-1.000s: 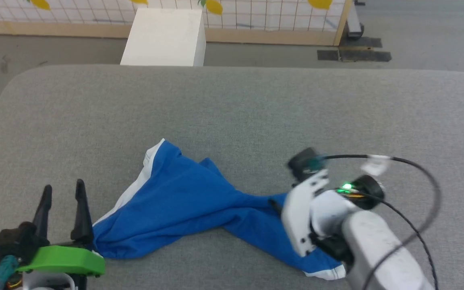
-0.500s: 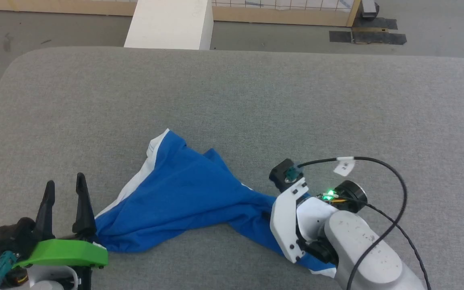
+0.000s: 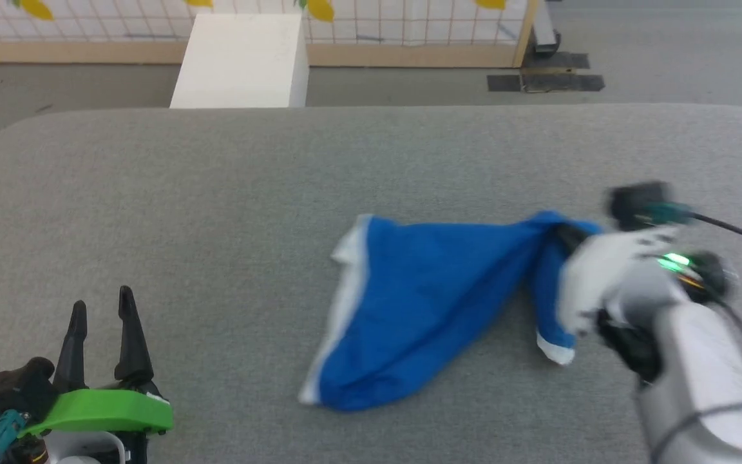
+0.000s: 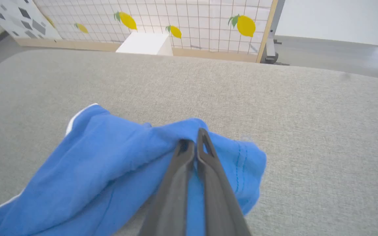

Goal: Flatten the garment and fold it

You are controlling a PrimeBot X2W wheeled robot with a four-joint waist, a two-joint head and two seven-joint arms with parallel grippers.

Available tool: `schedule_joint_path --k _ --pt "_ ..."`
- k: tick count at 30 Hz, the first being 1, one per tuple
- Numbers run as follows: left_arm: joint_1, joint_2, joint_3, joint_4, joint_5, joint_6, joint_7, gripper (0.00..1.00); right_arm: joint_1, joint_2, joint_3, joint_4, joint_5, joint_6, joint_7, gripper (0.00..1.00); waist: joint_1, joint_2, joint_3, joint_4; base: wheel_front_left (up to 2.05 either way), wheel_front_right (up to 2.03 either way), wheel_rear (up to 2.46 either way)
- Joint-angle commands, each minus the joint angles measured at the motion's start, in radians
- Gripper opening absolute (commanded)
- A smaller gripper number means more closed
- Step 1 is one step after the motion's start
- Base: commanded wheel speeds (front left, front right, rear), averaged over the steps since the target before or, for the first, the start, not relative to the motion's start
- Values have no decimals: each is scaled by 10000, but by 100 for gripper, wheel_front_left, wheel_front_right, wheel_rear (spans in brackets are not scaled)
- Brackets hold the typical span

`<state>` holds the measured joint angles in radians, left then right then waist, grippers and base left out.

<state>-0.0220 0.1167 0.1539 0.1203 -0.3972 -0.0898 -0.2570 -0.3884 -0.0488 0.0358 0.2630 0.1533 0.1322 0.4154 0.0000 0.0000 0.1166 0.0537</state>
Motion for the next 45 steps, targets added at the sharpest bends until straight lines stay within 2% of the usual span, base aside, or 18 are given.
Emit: schedule_joint_path --k 1,5,11,13,15,16,17,22,27,30,35,36,37,41,45 --pt "73 -74 -18 -17 19 19 -47 100 601 -14 -494 -442 -168 -15 155 0 0 0 -168 -180 0 0 0" --pt "143 -116 -79 -7 -21 55 -32 100 2558 -14 -1396 -1942 -117 -15 1438 0 0 0 -191 -317 0 0 0" --pt "198 -134 -163 34 -139 80 133 100 5376 -14 -836 -3091 991 -15 4193 0 0 0 -160 -546 0 0 0" --pt "190 -128 -231 48 -174 65 245 100 5673 -14 -787 -3333 1453 -15 4415 0 0 0 -155 -632 0 0 0" --pt "175 -137 -353 84 -295 23 527 100 5596 -14 -993 -3541 1635 -15 4005 0 0 0 -136 -686 0 0 0" --pt "155 -170 -446 132 -425 11 828 100 5473 -14 -1175 -3582 1828 -15 3650 33 0 0 -137 -703 0 0 0" --pt "125 -198 -584 152 -529 -14 1138 100 5346 -14 -1350 -3598 1906 -15 3327 100 0 0 -143 -703 0 0 0" --pt "-270 -327 -1654 228 -1122 -105 3589 100 4400 -14 -2505 -3526 1900 -15 1104 100 0 0 -198 -666 0 0 0" --pt "-868 -439 -2877 559 -1441 7 6359 100 3710 -14 -3375 -3114 1727 -15 -200 100 0 0 -242 -763 0 0 0" --pt "-1302 -394 -3675 717 -1415 -118 7439 100 3501 -14 -3509 -2822 1621 -15 -510 100 0 0 -112 -1066 0 0 0" --pt "-1431 -291 -3965 1105 -1243 -85 7744 100 3592 -14 -3284 -2564 1776 -15 -755 100 0 0 36 -1359 0 0 0" --pt "-1463 -284 -3988 1174 -1231 -92 7638 7 3619 -14 -3213 -2462 1805 -15 -884 100 0 0 62 -1429 0 0 0" --pt "-1465 -295 -3985 1196 -1272 -103 7573 0 3624 -14 -3200 -2416 1828 -15 -927 100 0 0 63 -1448 0 0 0" --pt "-1518 -300 -3769 1069 -1548 -153 7123 0 3623 -14 -3170 -2249 1812 -15 -1073 100 0 0 31 -1448 0 0 0" --pt "-1686 -153 -2971 383 -1967 -8 6578 0 3577 -14 -3169 -2139 1729 -15 -1128 100 0 0 -60 -1313 0 0 0"
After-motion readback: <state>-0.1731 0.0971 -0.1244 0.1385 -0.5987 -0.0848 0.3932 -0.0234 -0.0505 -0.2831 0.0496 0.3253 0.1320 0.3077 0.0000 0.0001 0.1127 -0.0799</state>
